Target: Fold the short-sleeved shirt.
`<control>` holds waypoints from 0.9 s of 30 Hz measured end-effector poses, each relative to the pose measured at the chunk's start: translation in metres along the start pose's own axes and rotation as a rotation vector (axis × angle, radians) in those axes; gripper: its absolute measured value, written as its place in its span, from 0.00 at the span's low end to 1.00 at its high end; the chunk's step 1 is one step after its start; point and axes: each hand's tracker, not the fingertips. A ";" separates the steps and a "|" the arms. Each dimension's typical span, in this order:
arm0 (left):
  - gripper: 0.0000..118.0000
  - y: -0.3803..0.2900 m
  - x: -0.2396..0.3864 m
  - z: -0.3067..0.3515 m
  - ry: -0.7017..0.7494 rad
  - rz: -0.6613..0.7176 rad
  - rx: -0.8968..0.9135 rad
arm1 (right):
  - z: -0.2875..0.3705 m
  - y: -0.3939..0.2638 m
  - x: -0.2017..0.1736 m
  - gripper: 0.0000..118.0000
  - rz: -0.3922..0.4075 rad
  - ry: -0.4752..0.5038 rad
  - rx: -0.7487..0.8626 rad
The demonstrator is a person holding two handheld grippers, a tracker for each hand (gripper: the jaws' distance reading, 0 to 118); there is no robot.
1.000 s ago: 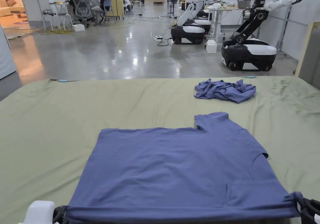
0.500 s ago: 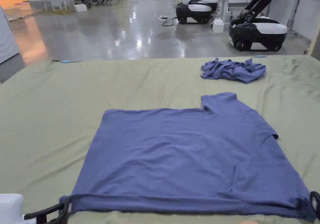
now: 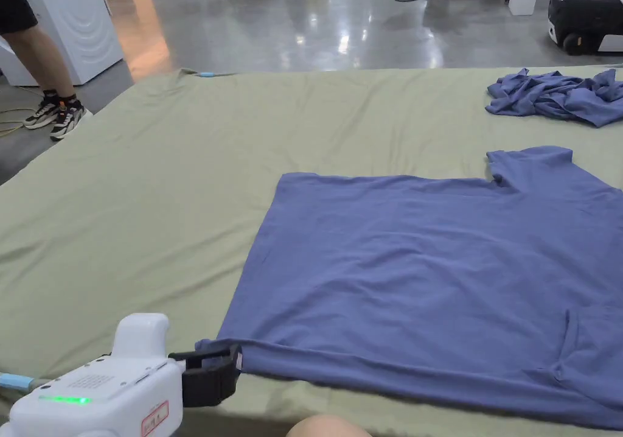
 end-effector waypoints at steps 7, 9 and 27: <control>0.03 -0.010 0.014 -0.021 0.014 -0.090 -0.079 | -0.014 0.004 -0.015 0.03 -0.009 0.038 -0.051; 0.03 -0.018 0.022 -0.016 0.064 -0.208 -0.030 | -0.015 0.005 -0.020 0.03 0.005 0.042 -0.043; 0.03 0.005 0.047 0.011 0.051 -0.184 0.006 | -0.128 -0.029 0.044 0.32 -0.005 0.015 -0.341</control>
